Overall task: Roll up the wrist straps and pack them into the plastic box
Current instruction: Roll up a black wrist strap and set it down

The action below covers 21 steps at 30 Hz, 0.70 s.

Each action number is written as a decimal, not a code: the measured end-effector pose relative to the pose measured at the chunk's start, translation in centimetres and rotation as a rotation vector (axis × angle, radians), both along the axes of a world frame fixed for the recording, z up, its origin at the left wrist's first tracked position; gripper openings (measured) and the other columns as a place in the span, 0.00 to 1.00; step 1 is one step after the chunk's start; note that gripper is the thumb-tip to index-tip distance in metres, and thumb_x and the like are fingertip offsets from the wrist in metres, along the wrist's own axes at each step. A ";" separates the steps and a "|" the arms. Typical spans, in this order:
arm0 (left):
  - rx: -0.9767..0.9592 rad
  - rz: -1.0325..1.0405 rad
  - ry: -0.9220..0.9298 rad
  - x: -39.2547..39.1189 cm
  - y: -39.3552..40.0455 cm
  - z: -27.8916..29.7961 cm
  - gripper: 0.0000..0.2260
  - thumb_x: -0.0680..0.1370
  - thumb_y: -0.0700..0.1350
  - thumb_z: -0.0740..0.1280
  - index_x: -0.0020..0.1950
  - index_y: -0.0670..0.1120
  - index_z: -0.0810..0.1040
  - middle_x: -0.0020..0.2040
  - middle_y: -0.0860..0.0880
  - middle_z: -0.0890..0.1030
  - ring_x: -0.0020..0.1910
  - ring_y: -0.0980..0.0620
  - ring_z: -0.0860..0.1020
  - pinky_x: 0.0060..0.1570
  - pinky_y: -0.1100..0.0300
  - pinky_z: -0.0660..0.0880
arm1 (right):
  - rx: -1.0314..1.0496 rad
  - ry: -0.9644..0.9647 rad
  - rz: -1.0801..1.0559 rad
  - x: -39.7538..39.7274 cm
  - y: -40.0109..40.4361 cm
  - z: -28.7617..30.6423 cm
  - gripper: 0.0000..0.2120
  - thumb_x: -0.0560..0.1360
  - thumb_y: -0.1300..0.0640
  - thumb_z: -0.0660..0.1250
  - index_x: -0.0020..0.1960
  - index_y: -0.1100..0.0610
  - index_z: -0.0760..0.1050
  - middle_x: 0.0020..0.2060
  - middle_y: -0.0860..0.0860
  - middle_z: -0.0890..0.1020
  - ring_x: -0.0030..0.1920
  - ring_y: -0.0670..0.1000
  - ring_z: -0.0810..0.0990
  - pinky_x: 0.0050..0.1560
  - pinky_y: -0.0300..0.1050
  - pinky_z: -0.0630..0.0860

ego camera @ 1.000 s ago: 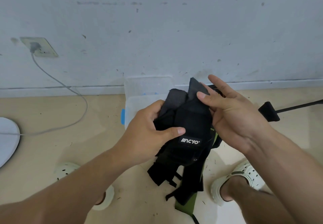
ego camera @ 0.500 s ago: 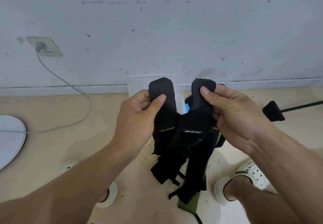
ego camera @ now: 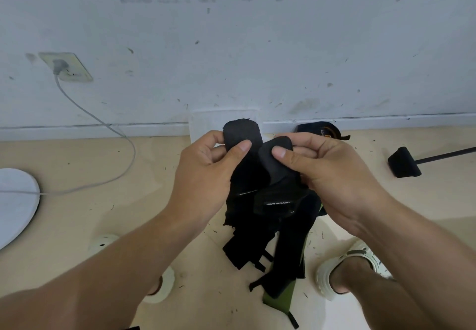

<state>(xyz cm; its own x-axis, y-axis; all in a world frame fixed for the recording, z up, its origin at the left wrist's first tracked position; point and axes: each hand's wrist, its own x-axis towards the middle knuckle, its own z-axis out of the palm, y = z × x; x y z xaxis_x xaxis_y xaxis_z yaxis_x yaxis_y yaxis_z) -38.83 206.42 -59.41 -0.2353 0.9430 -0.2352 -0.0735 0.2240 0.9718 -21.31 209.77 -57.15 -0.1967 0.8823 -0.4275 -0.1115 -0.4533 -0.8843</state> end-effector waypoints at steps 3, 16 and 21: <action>-0.006 -0.019 -0.008 0.0 0.0 0.0 0.04 0.81 0.46 0.71 0.54 0.47 0.82 0.43 0.49 0.89 0.44 0.49 0.88 0.46 0.56 0.81 | 0.006 -0.028 0.025 -0.3 -0.2 -0.3 0.16 0.73 0.62 0.75 0.60 0.57 0.84 0.45 0.57 0.89 0.43 0.53 0.89 0.40 0.39 0.82; -0.067 -0.179 -0.009 0.0 -0.1 0.3 0.12 0.79 0.54 0.70 0.59 0.51 0.81 0.45 0.47 0.88 0.44 0.50 0.87 0.46 0.55 0.82 | 0.016 -0.058 0.041 -0.5 -0.3 -0.5 0.06 0.78 0.61 0.72 0.53 0.59 0.86 0.47 0.58 0.89 0.47 0.56 0.89 0.47 0.44 0.84; -0.161 -0.317 0.002 0.0 -0.1 -0.5 0.12 0.77 0.49 0.75 0.60 0.49 0.83 0.51 0.52 0.89 0.52 0.54 0.87 0.60 0.56 0.80 | 0.030 -0.023 -0.003 -0.2 0.1 -0.2 0.08 0.79 0.60 0.71 0.55 0.61 0.85 0.49 0.58 0.88 0.47 0.54 0.88 0.47 0.43 0.83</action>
